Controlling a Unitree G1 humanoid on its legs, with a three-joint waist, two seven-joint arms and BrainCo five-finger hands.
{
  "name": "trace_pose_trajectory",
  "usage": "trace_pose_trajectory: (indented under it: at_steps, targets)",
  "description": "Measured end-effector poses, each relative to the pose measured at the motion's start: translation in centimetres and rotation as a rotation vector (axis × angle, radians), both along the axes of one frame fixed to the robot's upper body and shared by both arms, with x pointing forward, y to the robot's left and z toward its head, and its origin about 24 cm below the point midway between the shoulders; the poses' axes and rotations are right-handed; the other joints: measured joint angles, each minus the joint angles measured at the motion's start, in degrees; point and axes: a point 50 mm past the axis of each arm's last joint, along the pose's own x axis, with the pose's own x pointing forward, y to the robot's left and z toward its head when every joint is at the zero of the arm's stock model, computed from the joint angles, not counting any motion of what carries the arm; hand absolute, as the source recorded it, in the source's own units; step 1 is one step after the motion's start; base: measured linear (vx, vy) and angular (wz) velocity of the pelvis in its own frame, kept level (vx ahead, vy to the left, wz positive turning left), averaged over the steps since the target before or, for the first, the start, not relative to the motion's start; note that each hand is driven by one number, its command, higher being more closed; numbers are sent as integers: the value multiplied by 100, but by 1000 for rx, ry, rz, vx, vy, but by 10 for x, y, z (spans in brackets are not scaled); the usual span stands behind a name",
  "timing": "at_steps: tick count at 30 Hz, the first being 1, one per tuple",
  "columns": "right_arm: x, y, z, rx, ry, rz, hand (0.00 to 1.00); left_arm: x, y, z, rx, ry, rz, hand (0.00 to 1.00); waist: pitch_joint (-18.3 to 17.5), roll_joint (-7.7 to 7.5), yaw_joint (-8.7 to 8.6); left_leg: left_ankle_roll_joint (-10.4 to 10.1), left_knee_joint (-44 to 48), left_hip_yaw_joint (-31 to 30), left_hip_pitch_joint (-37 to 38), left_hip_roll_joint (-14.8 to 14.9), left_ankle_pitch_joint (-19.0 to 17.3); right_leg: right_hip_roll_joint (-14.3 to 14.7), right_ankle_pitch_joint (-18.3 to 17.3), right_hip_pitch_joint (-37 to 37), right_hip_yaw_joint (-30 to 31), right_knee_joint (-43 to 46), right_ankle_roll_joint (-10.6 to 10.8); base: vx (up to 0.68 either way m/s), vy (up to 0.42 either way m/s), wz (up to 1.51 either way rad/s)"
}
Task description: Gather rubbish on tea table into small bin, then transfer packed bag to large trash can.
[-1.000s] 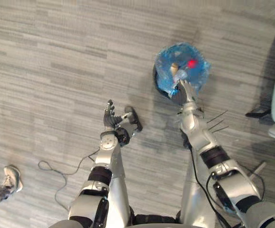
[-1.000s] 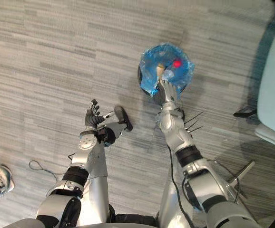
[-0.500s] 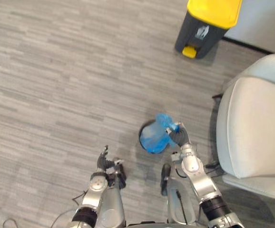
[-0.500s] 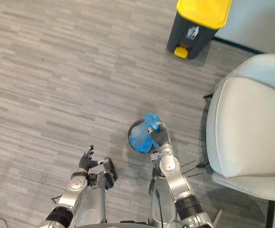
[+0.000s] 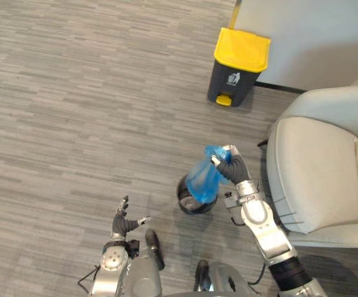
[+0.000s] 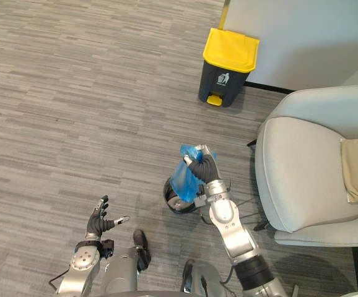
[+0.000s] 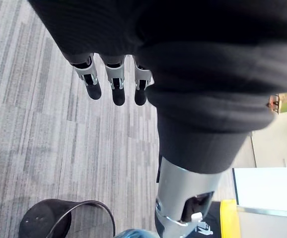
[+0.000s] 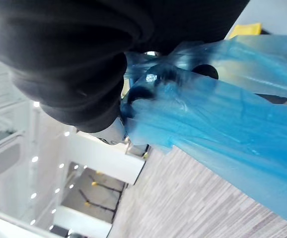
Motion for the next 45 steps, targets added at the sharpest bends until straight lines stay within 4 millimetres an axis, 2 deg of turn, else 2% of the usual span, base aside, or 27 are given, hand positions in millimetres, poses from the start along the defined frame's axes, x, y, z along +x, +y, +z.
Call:
trace_pose_trajectory:
  at_steps: [1, 2, 3, 4, 5, 6, 8, 9, 11, 12, 13, 14, 16, 18, 19, 20, 23, 24, 27, 31, 35, 36, 41, 45]
  targets:
    - [3, -2, 3, -44, -2, 27, 100, -2, -4, 4, -24, -19, -11, 0, -2, 40, 94, -150, -355, -40, 80, 36, 367, 128, 116, -20, -71, -16, -97, -231, -142, 29]
    - [5, -4, 5, -75, -11, 39, 100, -2, -7, 11, -29, -51, -25, 0, -5, 34, 116, -431, -458, -99, 107, 40, 604, 106, 124, -12, -201, 47, -146, -229, -135, 41]
    - [5, -6, 7, -85, -15, 40, 100, 0, -8, 16, -25, -72, -40, 0, -12, 17, 110, -684, -502, -200, 79, -36, 818, 69, 113, -6, -303, 49, -201, -246, -125, 79]
    - [7, -11, 10, -112, -24, 39, 100, 9, -12, 28, -17, -137, -77, 0, -26, -18, 90, -905, -404, -317, 14, -107, 1001, -110, 132, 10, -568, 47, -336, -323, -131, 91]
    - [8, -12, 14, -127, -36, 53, 100, 12, -19, 39, -18, -193, -130, 0, -35, -26, 91, -92, 852, -197, -61, -73, 106, -236, 219, 28, -696, 18, -410, -363, -152, 102]
    - [7, -12, 19, -126, -46, 76, 100, 16, -24, 43, -21, -222, -160, 0, -74, 30, 13, 23, 1581, -185, 107, -9, -624, -272, 390, 114, -861, -178, -432, -280, -104, 69]
    - [7, -10, 28, -126, -69, 102, 100, 22, -30, 47, -26, -246, -187, 0, -104, 59, -105, -112, 1631, -194, 572, 26, -1116, -262, 613, 123, -1019, -432, -427, -163, -6, 57]
    - [9, -8, 34, -127, -89, 117, 100, 28, -36, 51, -29, -264, -212, 0, -119, 84, -203, -280, 1264, -200, 920, 1, -1277, -210, 772, 116, -1095, -633, -384, -137, 28, 52]
    - [11, -7, 42, -126, -111, 127, 100, 36, -48, 58, -31, -297, -262, 0, -197, 179, -251, -508, 187, -212, 1346, -30, -1324, -78, 1015, 74, -1193, -916, -340, -121, 82, 30]
    - [12, -2, 43, -103, -107, 152, 100, 46, -55, 63, -18, -318, -308, 0, -266, 31, -212, -510, -293, -176, 1456, -206, -999, -124, 1251, 15, -1142, -1132, -302, -119, 140, 9]
    - [11, 7, 45, -86, -112, 183, 100, 52, -60, 66, 1, -328, -333, 0, -330, -26, -192, -459, -486, -149, 1498, -296, -879, -130, 1410, 13, -1105, -1281, -288, -90, 130, -3]
    - [11, 14, 48, -79, -120, 208, 100, 53, -61, 67, 12, -333, -343, 0, -360, -46, -200, -432, -556, -117, 1525, -330, -842, -134, 1482, 17, -1040, -1346, -257, -72, 128, -22]
    - [9, 44, 62, -83, -173, 324, 100, 58, -64, 71, 39, -351, -361, 0, -387, -69, -205, -360, -654, 101, 1649, -435, -793, -137, 1775, 108, -765, -1640, -194, -102, 144, -38]
    - [8, 58, 72, -80, -205, 375, 100, 62, -66, 72, 66, -353, -373, 0, -459, -94, -201, -337, -685, 182, 1674, -504, -778, -154, 1911, 125, -642, -1790, -153, -100, 93, -31]
    - [5, 71, 79, -65, -228, 426, 100, 67, -67, 70, 86, -342, -382, 0, -523, -111, -205, -282, -766, 269, 1712, -548, -742, -156, 2045, 144, -572, -1916, -130, -74, 48, -25]
    - [4, 75, 81, -58, -231, 441, 100, 69, -67, 70, 93, -339, -385, 0, -541, -128, -204, -274, -780, 293, 1723, -562, -737, -158, 2068, 150, -541, -1947, -134, -112, 53, -28]
    - [-9, 107, 87, -52, -248, 581, 100, 73, -77, 65, 170, -320, -420, 0, -717, -282, -211, -250, -797, 411, 1757, -604, -722, -135, 2321, 223, -341, -2233, -153, -89, 35, -23]
    - [-10, 109, 86, -51, -243, 593, 100, 73, -78, 64, 175, -320, -420, 100, -724, -293, -211, -245, -796, 403, 1763, -608, -719, -135, 2336, 249, -343, -2260, -148, -54, 21, -3]
    - [-15, 120, 81, -35, -201, 642, 100, 77, -85, 61, 196, -311, -409, 100, -729, -298, -203, -234, -857, 377, 1878, -630, -719, -141, 2345, 358, -340, -2263, -142, -56, 27, 2]
    - [-24, 139, 81, 12, -160, 730, 100, 85, -89, 69, 248, -346, -395, 100, -743, -295, -203, -198, -1285, 378, 2098, -743, -496, -154, 2336, 383, -334, -2248, -130, -66, 31, 1]
    - [-33, 151, 80, 26, -139, 800, 100, 83, -98, 69, 250, -352, -414, 100, -913, -297, -200, -169, -1590, 361, 2225, -807, -293, -146, 2337, 386, -356, -2246, -129, -6, 10, 2]
    - [-36, 154, 79, 28, -133, 816, 0, 82, -101, 69, 242, -355, -415, 100, -990, -293, -200, -159, -1643, 357, 2247, -822, -270, -146, 2340, 387, -356, -2246, -124, 0, 0, 0]
    - [-41, 161, 84, 62, -145, 839, 0, 81, -104, 67, 186, -340, -396, 100, -1042, -297, -215, -150, -1674, 348, 2414, -842, -267, -155, 2336, 548, -351, -2248, -98, 0, 0, 0]
    - [-40, 156, 78, 30, -164, 797, 0, 78, -101, 61, 98, -306, -350, 100, -1042, -294, -223, -130, -1683, 331, 2438, -873, -283, -164, 2331, 573, -347, -2247, -81, -9, 5, 2]
